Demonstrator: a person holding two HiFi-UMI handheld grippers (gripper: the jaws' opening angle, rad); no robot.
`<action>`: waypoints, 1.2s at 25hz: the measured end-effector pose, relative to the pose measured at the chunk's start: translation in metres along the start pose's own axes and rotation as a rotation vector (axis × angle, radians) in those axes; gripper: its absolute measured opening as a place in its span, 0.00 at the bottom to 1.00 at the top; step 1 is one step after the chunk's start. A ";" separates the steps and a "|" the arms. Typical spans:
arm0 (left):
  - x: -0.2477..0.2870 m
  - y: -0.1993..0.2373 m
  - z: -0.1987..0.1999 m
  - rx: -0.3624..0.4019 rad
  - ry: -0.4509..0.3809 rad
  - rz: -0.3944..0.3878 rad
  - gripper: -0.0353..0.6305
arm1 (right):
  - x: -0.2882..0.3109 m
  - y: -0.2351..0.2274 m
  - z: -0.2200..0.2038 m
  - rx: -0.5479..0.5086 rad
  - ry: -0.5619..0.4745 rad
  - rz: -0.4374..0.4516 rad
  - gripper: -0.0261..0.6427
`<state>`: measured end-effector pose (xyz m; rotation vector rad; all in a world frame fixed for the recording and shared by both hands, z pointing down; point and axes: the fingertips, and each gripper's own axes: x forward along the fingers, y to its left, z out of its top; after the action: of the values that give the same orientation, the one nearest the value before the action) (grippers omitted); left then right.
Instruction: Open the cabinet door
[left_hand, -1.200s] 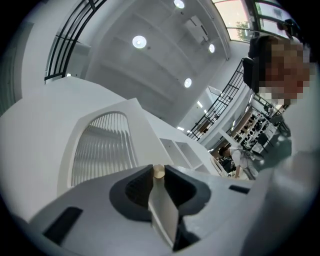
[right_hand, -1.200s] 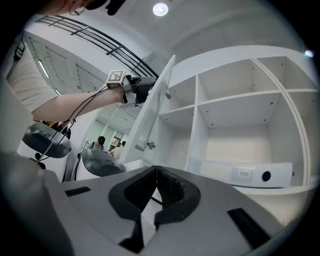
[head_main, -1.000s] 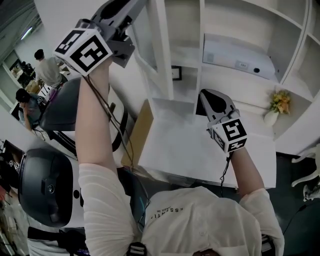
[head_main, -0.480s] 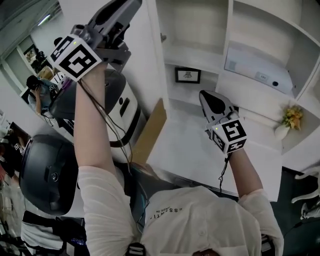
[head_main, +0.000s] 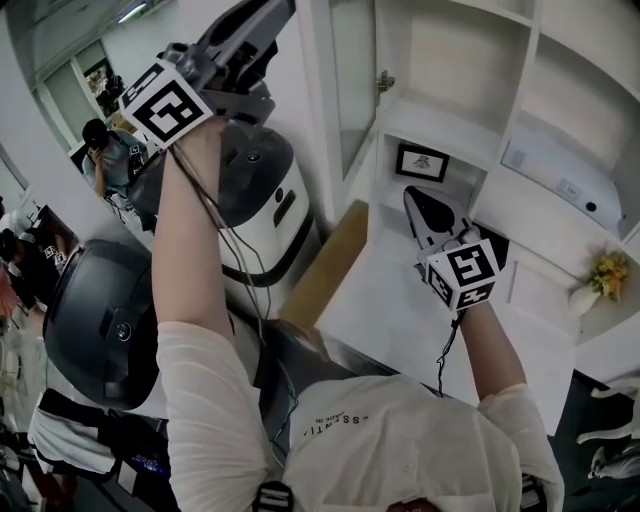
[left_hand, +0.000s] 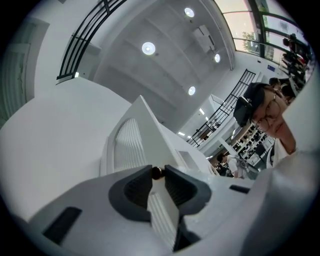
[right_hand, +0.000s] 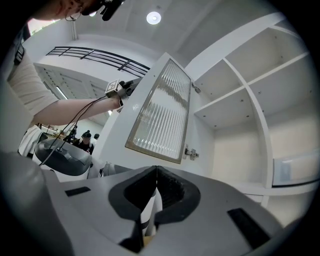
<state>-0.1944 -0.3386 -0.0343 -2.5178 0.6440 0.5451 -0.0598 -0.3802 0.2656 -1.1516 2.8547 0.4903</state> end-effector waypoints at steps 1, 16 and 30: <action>-0.006 0.003 0.003 -0.004 -0.006 -0.005 0.17 | 0.004 0.003 0.000 0.000 0.001 0.001 0.06; -0.039 0.036 0.012 -0.004 -0.054 0.008 0.16 | 0.045 0.023 -0.027 0.023 0.053 0.029 0.06; -0.076 0.041 -0.019 0.101 0.040 0.275 0.17 | 0.015 0.046 -0.050 0.069 0.094 0.052 0.06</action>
<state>-0.2726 -0.3549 0.0026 -2.3652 1.0166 0.5442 -0.0971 -0.3743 0.3234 -1.1209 2.9619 0.3456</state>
